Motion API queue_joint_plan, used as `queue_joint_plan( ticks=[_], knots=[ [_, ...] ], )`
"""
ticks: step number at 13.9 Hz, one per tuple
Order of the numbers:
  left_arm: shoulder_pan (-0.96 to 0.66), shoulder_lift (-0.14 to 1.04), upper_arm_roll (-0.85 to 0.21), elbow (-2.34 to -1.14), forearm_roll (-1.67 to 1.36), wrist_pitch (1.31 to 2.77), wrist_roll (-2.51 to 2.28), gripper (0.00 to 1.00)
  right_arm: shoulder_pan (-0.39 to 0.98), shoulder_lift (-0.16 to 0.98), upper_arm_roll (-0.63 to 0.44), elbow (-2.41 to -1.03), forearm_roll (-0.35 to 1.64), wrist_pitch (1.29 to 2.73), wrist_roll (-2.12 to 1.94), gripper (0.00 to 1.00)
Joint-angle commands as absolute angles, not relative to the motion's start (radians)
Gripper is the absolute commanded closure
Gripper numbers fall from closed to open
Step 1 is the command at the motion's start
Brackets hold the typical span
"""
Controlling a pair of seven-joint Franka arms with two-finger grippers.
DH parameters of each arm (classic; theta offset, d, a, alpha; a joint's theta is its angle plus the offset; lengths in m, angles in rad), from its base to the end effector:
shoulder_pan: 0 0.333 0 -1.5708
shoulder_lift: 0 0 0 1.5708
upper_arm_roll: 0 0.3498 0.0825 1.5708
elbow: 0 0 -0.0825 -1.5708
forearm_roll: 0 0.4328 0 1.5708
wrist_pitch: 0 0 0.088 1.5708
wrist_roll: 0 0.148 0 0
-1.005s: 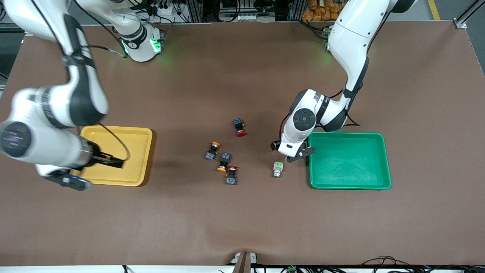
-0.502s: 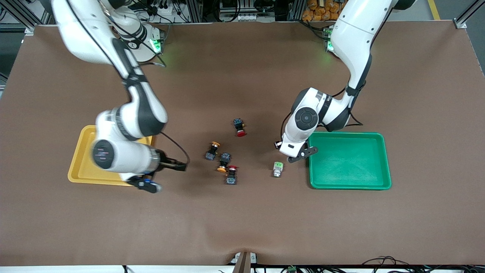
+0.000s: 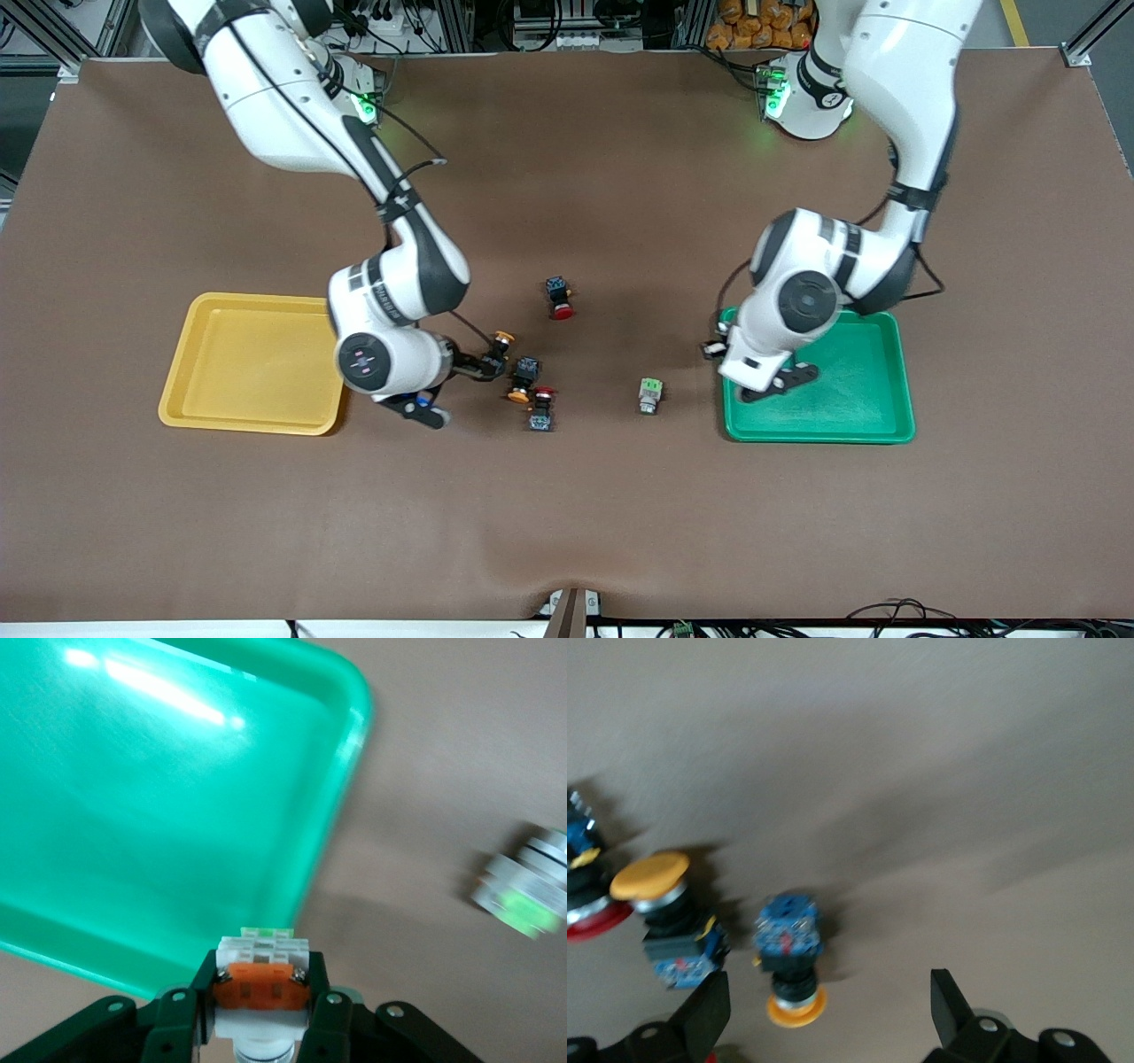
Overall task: Place green and yellow buttons in trays
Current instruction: 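Place the orange button in the green tray while the right gripper reaches buttons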
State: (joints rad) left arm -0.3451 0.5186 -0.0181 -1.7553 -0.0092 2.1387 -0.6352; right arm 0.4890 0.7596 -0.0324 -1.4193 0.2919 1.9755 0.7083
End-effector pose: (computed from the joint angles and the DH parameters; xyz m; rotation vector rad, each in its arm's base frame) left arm 0.6504 -0.2473 0.2206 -3.0552 -0.4294 0.1955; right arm 0.6691 0.3652 0.1907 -2.9682 0.5830 0.4506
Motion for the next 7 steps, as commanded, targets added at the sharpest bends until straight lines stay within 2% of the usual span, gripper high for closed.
queue_joint_plan(
  ticks=[1, 3, 5, 7],
  knots=[
    [-0.238, 0.549, -0.029, -1.750, 0.049, 2.151, -0.513, 1.00, 0.523, 0.741, -0.040, -1.498, 0.302, 2.080, 0.718, 0.00],
    [-0.225, 0.577, -0.029, -1.755, 0.045, 2.206, -0.474, 1.00, 0.567, 0.739, -0.043, -1.541, 0.290, 2.161, 0.719, 0.00],
    [-0.233, 0.598, -0.029, -1.752, 0.044, 2.241, -0.474, 0.93, 0.580, 0.741, -0.044, -1.551, 0.276, 2.171, 0.719, 0.00],
    [-0.235, 0.609, -0.029, -1.749, 0.048, 2.255, -0.474, 0.80, 0.594, 0.746, -0.044, -1.572, 0.272, 2.186, 0.721, 0.00]
  ],
)
